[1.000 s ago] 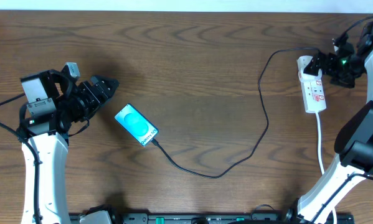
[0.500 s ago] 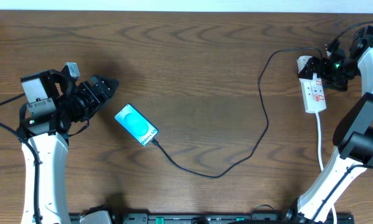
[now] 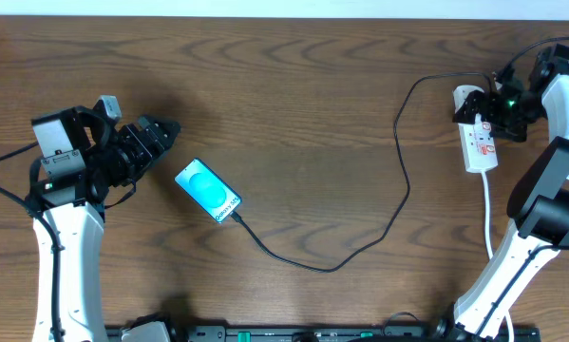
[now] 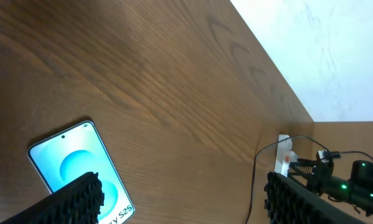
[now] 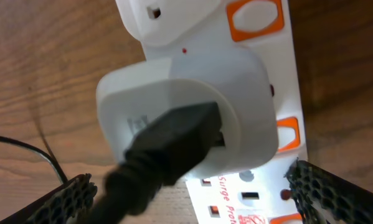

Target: Plug charger to phone and switch on socket

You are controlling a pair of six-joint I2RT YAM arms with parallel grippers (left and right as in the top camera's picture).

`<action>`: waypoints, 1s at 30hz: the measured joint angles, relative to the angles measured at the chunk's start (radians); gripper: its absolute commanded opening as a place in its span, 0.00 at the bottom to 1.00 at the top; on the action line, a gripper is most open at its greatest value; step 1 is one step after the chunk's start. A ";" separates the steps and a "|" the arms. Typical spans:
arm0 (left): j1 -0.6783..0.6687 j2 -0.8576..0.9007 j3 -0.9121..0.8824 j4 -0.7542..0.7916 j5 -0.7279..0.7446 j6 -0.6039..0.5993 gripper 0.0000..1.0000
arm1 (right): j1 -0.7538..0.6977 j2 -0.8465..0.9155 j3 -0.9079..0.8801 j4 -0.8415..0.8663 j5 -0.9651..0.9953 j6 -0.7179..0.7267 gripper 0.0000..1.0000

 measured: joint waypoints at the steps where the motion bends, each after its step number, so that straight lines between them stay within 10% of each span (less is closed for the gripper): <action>1: 0.000 0.000 0.000 0.000 -0.002 0.000 0.82 | 0.001 0.000 0.000 0.003 0.001 0.000 0.99; 30: 0.000 0.000 0.000 -0.011 -0.007 0.001 0.82 | 0.021 0.000 0.001 0.061 -0.005 0.027 0.99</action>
